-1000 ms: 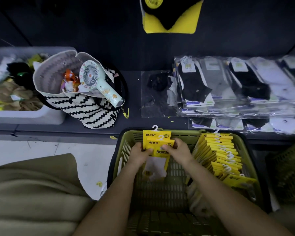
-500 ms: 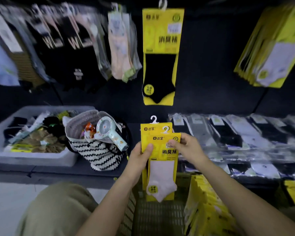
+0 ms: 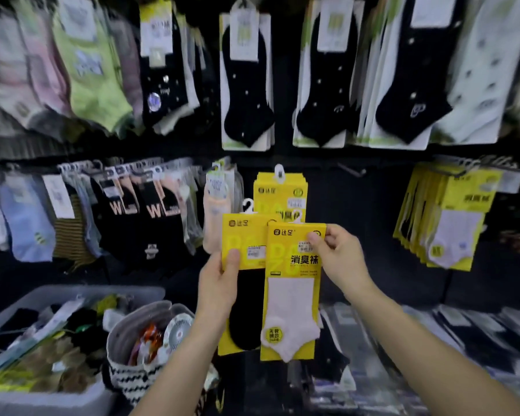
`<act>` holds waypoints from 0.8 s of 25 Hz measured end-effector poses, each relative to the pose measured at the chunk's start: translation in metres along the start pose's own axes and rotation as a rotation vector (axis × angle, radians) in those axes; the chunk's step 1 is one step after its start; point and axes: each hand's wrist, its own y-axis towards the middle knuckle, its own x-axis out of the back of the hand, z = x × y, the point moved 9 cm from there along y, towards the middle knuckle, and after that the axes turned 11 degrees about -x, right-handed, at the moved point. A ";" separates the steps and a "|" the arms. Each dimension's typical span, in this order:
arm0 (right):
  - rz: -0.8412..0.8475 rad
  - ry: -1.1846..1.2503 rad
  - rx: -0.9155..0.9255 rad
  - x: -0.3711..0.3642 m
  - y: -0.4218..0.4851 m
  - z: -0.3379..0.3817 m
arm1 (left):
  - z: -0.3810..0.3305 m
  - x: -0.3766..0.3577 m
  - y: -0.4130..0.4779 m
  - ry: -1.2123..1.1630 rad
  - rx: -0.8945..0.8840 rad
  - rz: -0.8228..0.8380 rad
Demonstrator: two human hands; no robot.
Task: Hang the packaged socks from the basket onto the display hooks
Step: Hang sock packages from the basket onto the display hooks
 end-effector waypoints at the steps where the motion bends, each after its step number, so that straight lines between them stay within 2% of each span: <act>1: -0.034 -0.018 0.015 0.004 0.010 0.013 | -0.007 0.006 0.012 -0.005 -0.024 -0.024; 4: -0.101 -0.047 0.030 0.010 0.034 0.044 | -0.015 0.023 0.037 -0.016 -0.039 -0.086; 8: -0.094 -0.081 0.036 0.001 0.050 0.062 | -0.015 0.038 0.045 -0.101 -0.002 -0.116; 14: -0.112 -0.250 0.058 -0.010 0.053 0.061 | -0.013 0.042 0.049 -0.073 0.011 -0.073; 20: -0.068 -0.316 0.021 -0.014 0.052 0.058 | -0.020 0.018 0.040 -0.059 -0.026 -0.004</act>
